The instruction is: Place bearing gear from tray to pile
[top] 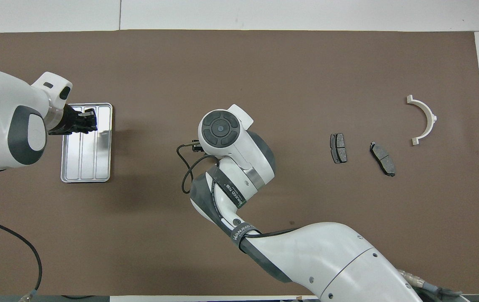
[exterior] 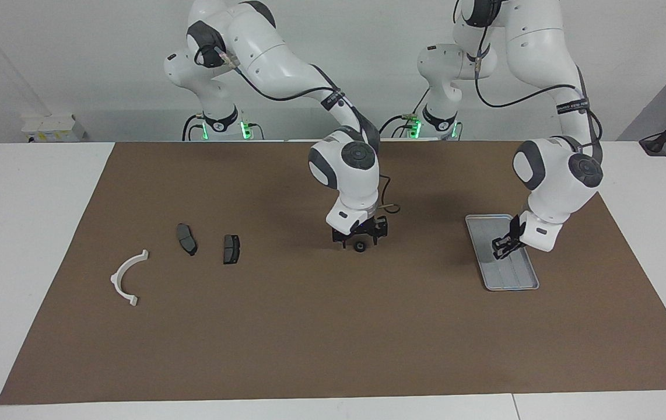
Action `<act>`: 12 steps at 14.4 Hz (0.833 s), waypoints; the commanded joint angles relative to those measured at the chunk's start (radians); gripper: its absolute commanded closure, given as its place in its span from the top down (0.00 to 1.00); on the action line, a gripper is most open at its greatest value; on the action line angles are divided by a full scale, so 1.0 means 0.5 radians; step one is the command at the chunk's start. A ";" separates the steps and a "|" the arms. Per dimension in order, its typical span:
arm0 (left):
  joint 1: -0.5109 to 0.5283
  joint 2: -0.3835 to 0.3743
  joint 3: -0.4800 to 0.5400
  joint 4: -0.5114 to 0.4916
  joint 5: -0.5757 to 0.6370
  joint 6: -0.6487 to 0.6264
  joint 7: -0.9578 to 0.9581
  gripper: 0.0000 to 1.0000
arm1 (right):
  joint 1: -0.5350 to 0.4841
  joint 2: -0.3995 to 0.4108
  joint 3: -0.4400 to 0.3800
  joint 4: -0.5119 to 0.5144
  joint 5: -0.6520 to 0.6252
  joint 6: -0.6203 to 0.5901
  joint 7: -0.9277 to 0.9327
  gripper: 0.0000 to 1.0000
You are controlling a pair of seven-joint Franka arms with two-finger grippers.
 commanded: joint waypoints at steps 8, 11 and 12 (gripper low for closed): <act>-0.173 -0.068 0.015 0.068 -0.031 -0.145 -0.329 0.00 | 0.033 0.016 0.009 -0.075 0.042 0.150 0.017 0.46; -0.228 -0.084 0.015 0.068 -0.031 -0.157 -0.409 0.00 | 0.036 0.013 0.009 -0.072 0.030 0.137 0.023 0.00; -0.234 -0.090 0.012 0.071 -0.031 -0.154 -0.455 0.00 | 0.036 0.013 0.006 -0.069 0.011 0.122 0.023 0.00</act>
